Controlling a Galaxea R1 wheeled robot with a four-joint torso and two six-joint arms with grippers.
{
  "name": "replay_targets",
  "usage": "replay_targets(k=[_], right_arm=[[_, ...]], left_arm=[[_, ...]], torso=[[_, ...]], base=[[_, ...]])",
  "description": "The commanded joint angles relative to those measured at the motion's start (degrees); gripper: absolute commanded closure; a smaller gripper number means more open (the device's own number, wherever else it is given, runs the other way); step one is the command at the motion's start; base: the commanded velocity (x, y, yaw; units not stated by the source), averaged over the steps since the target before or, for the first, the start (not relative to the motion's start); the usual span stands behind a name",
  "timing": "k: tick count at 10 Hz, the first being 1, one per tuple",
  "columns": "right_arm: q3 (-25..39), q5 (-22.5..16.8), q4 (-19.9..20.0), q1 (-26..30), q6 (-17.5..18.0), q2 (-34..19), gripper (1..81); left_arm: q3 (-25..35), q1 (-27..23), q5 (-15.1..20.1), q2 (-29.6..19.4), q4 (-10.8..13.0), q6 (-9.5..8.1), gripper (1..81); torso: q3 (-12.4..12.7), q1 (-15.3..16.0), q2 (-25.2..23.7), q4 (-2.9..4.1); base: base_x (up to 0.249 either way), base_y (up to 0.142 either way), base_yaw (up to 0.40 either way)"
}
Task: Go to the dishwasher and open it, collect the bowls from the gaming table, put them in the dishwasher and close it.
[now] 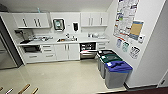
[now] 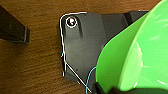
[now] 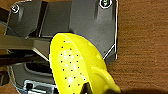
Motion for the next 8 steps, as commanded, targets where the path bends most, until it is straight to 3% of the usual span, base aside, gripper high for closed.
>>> replay_targets(k=[1, 8], right_arm=[[-0.4, -2.7, -0.4, 1.5, -0.2, -0.6, 81.1], [-0.4, -2.7, -0.4, 1.6, -0.2, -0.6, 81.1]], left_arm=[[-0.4, -2.2, 2.4, -1.0, -0.3, 0.00, 81.1], [-0.4, -2.2, 2.4, -1.0, -0.4, 0.00, 81.1]], torso=[[0.0, 0.0, 0.0, 0.00], [0.0, 0.0, 0.0, 0.00]], base=[[0.142, 0.000, 0.000], [0.142, 0.000, 0.000]])
